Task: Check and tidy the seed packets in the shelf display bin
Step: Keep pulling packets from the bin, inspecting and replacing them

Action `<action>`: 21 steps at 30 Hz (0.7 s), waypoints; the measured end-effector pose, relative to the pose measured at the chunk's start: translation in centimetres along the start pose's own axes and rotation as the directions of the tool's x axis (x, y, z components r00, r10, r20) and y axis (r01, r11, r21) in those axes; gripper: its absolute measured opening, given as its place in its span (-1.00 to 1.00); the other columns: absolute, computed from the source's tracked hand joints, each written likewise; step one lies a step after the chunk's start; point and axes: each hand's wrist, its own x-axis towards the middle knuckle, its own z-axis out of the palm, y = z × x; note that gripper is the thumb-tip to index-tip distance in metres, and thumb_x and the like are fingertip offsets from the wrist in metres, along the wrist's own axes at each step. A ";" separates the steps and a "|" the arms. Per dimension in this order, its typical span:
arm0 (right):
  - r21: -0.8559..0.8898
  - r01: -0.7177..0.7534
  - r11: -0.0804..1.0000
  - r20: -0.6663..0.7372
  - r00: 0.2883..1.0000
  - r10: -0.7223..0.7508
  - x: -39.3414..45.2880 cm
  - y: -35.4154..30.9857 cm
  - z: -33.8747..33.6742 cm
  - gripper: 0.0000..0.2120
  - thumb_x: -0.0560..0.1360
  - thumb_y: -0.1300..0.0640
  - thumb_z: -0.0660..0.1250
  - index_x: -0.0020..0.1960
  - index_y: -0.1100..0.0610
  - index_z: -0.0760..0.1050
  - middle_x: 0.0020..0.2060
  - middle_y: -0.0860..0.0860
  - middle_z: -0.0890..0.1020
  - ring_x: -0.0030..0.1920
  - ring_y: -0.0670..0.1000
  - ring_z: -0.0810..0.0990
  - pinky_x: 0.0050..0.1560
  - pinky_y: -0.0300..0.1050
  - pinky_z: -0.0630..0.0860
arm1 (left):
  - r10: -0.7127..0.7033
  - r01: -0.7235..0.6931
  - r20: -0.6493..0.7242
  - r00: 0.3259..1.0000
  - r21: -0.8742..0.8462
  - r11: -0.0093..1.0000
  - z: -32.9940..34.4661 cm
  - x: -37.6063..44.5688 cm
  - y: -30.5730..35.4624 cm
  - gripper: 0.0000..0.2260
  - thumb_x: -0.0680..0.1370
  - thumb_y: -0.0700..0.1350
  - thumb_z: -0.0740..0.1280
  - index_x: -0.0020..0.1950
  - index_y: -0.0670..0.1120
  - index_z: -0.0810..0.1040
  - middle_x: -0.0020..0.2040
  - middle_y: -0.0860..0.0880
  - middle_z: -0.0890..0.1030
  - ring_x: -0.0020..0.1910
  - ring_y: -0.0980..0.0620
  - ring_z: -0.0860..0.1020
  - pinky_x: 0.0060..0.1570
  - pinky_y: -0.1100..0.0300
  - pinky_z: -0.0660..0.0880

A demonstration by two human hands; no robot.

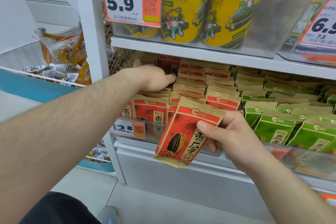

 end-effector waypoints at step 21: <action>-0.061 0.324 0.944 -0.299 0.897 -0.327 1.1 -5.4 -2.4 -0.68 0.27 -0.15 0.49 -0.09 0.02 0.72 -0.17 0.02 0.73 -0.20 0.16 0.70 -0.04 0.06 0.62 | -0.085 -0.428 -0.801 0.593 -0.403 0.809 6.7 -8.2 -3.0 -0.80 0.40 0.11 0.42 -0.10 0.02 0.60 -0.18 0.18 0.58 -0.11 0.09 0.55 0.05 -0.03 0.47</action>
